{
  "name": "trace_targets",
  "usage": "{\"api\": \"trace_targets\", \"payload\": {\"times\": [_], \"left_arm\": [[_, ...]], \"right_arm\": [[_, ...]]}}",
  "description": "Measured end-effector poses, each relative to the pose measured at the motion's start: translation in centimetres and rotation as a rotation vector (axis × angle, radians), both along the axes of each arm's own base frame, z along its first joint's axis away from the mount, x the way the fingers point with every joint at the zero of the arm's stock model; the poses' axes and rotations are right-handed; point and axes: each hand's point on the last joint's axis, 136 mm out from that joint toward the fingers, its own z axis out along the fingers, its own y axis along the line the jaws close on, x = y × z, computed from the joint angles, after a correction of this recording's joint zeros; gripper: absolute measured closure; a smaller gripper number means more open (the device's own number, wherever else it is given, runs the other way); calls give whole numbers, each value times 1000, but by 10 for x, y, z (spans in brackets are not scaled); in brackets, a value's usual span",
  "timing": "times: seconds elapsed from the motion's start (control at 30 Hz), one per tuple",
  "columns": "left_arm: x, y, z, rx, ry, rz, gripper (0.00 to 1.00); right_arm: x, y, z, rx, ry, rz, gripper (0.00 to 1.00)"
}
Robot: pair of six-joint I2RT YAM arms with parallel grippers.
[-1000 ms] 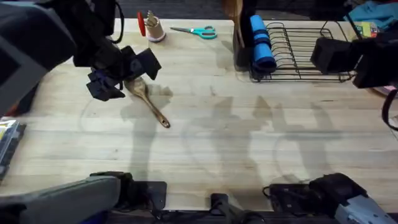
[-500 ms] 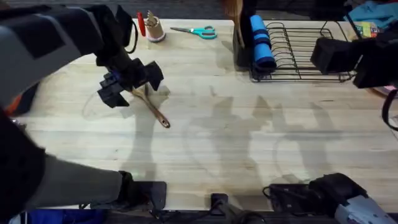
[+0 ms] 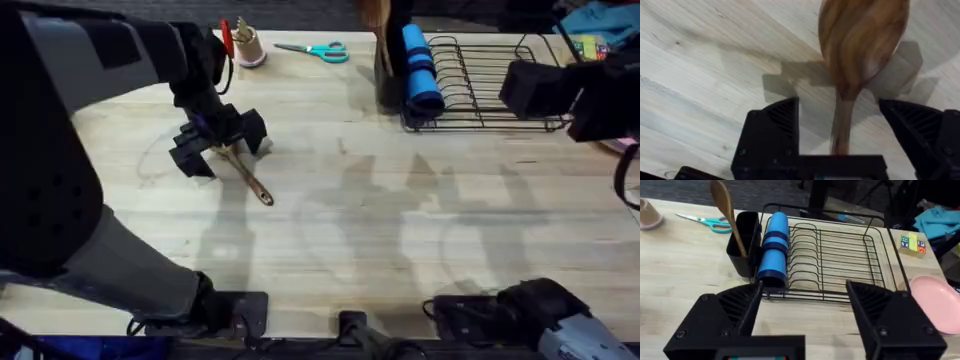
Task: Pick up the spoon on the table one by one and put them onto the rack
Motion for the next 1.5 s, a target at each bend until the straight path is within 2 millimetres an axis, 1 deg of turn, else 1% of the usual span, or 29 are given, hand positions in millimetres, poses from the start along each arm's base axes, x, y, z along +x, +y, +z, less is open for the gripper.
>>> {"api": "trace_targets", "payload": {"times": [0.03,0.07,0.13,0.27,0.4,0.47,0.5,1.07,1.23,1.33,1.5], "left_arm": [[0,0,0,-1,0,0,15],[1,-1,0,-3,-1,0,47],[2,-3,0,-12,-7,1,162],[6,-7,0,-21,-17,-7,481],[6,-6,0,-13,-15,-7,781],[6,-5,0,-8,-13,-5,903],[5,-5,0,-6,-12,-6,935],[2,-4,0,-3,0,21,959],[1,-7,5,6,-12,18,959],[6,-15,19,8,-71,-6,958],[24,-39,59,-9,-255,-73,958]], "right_arm": [[0,0,0,0,0,0,5],[0,0,0,0,0,0,5],[0,0,0,0,0,0,5],[0,0,0,0,0,0,5],[0,0,0,0,0,0,5],[0,0,0,0,0,0,5],[0,0,0,0,0,0,5],[0,0,0,0,0,0,5],[0,0,1,1,-3,0,5],[0,0,1,1,-4,0,5],[0,0,1,1,-4,0,5]]}}
